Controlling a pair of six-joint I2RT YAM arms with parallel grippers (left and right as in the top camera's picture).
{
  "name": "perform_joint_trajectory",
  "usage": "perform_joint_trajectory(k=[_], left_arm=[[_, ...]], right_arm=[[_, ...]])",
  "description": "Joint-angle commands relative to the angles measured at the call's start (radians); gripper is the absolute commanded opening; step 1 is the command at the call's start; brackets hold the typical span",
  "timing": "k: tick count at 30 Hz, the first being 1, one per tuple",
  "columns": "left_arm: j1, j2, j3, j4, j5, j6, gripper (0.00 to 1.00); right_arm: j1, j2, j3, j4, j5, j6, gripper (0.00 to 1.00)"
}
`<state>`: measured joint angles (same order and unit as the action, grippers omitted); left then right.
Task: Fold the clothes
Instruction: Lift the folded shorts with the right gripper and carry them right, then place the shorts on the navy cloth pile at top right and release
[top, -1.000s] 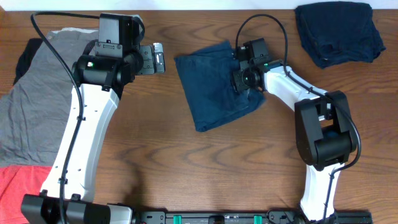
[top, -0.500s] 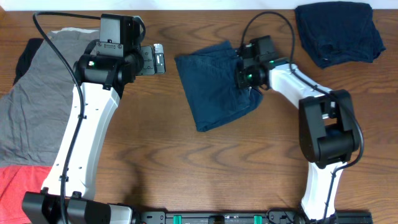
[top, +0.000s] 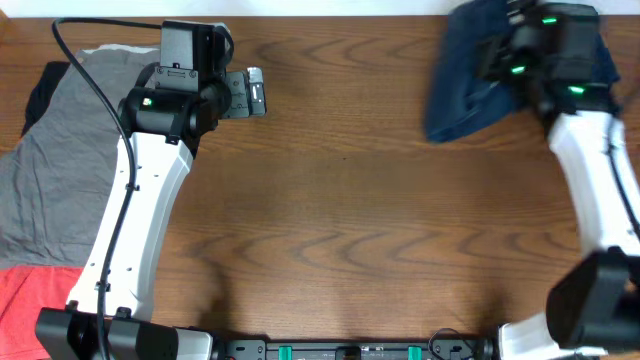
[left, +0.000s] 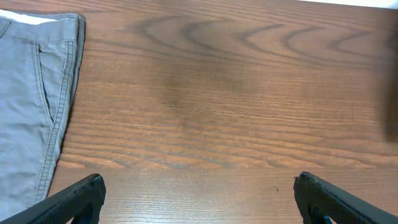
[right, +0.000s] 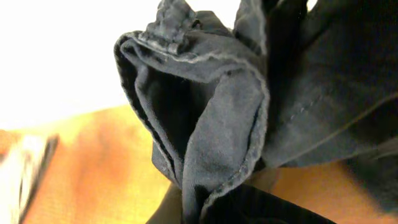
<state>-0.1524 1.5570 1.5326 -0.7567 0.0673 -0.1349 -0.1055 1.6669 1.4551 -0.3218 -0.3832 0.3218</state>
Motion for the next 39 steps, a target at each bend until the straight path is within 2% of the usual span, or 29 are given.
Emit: perform_joint_trajectory(k=[1, 5, 9, 13, 18, 23, 27, 30, 33, 34, 35, 37, 38, 39], left_arm=[[0.003, 0.012, -0.005, 0.009, -0.013, -0.009, 0.98], [0.003, 0.013, -0.005, 0.01, -0.013, -0.009, 0.98], [0.003, 0.013, -0.005, 0.01, -0.013, -0.009, 0.98], [0.003, 0.013, -0.005, 0.011, -0.013, -0.009, 0.98], [0.003, 0.013, -0.005, 0.029, -0.013, -0.009, 0.98], [0.003, 0.013, -0.005, 0.05, -0.013, -0.008, 0.98], [0.003, 0.013, -0.005, 0.06, -0.018, -0.008, 0.98], [0.003, 0.013, -0.005, 0.066, -0.035, -0.007, 0.98], [0.003, 0.013, -0.005, 0.072, -0.035, -0.005, 0.98], [0.003, 0.013, -0.005, 0.077, -0.035, -0.005, 0.98], [0.003, 0.014, -0.005, 0.082, -0.035, -0.005, 0.98], [0.003, 0.016, -0.005, 0.092, -0.035, -0.005, 0.98], [0.003, 0.016, -0.005, 0.094, -0.034, -0.005, 0.98], [0.003, 0.018, -0.005, 0.097, -0.034, -0.005, 0.98]], right_arm=[[-0.058, -0.015, 0.017, 0.062, -0.005, 0.135, 0.01], [-0.114, 0.009, 0.016, 0.222, 0.015, 0.226, 0.01], [-0.13, 0.035, 0.016, 0.362, 0.188, 0.322, 0.01], [-0.127, 0.076, 0.016, 0.477, 0.363, 0.34, 0.01], [-0.127, 0.16, 0.016, 0.555, 0.516, 0.461, 0.01], [-0.127, 0.277, 0.016, 0.687, 0.62, 0.532, 0.01], [-0.127, 0.378, 0.016, 0.803, 0.621, 0.572, 0.01], [-0.127, 0.43, 0.016, 0.805, 0.613, 0.592, 0.01], [-0.127, 0.444, 0.016, 0.721, 0.592, 0.589, 0.01], [-0.127, 0.443, 0.016, 0.681, 0.592, 0.583, 0.05], [-0.129, 0.437, 0.016, 0.635, 0.592, 0.563, 0.18], [-0.129, 0.424, 0.016, 0.558, 0.592, 0.533, 0.78], [-0.129, 0.414, 0.016, 0.508, 0.593, 0.528, 0.99], [-0.13, 0.4, 0.016, 0.459, 0.593, 0.525, 0.99]])
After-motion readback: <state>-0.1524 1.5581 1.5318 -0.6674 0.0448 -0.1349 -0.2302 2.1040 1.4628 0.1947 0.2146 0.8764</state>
